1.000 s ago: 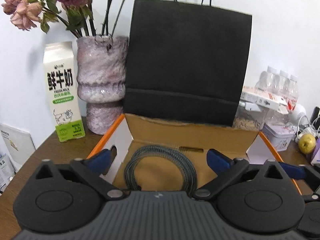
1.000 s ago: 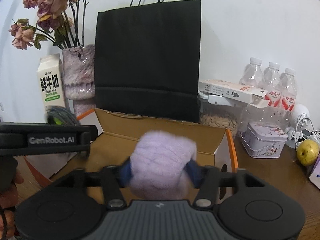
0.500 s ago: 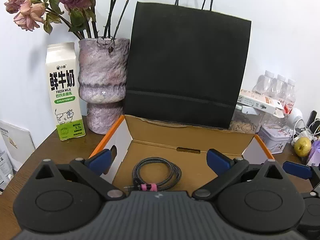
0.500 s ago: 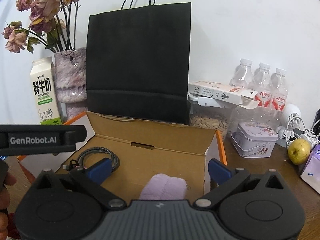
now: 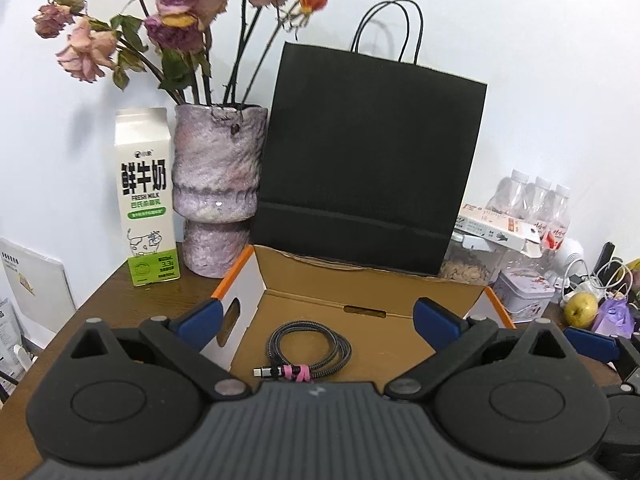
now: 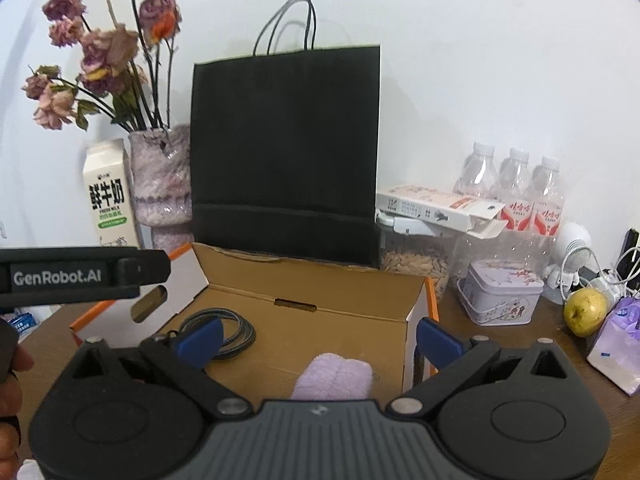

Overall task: Organize objects
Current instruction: 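Open both tools to release cable and towel inside the box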

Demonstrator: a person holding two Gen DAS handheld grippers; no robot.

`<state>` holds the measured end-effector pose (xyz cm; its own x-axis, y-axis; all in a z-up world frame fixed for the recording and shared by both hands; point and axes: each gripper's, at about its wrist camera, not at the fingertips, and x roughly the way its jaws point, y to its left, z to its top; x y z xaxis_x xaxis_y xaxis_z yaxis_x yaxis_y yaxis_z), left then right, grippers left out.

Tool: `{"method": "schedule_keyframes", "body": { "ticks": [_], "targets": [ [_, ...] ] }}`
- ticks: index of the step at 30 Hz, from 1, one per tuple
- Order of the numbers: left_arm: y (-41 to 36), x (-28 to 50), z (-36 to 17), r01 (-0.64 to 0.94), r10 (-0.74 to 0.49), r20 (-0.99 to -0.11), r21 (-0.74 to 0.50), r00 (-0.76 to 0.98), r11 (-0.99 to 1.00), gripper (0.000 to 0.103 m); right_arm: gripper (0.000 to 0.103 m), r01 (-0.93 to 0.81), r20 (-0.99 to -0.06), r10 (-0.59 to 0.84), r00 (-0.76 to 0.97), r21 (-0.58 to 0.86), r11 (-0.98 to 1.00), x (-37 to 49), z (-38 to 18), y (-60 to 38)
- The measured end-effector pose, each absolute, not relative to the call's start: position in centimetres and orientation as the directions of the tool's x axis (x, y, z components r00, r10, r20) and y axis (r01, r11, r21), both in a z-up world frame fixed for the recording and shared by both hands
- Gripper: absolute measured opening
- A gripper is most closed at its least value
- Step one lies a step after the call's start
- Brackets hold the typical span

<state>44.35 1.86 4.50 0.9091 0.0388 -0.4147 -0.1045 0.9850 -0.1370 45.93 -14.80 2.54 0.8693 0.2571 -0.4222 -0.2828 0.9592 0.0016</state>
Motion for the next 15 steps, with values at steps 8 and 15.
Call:
{"method": "schedule_keyframes", "body": {
  "ticks": [8, 15],
  "targets": [
    [1.9, 41.1, 5.4, -0.098, 0.035, -0.402, -0.138, 0.915, 0.986, 0.103, 0.103, -0.29, -0.402, 0.264, 0.877, -0.004, 0.957, 43.1, 3.3, -15.7],
    [2.0, 38.2, 5.7, -0.096, 0.031, -0.4, -0.144, 0.916, 0.985, 0.103, 0.103, -0.287, -0.384, 0.264, 0.885, -0.002, 0.958, 40.2, 3.9, -16.7]
  ]
}}
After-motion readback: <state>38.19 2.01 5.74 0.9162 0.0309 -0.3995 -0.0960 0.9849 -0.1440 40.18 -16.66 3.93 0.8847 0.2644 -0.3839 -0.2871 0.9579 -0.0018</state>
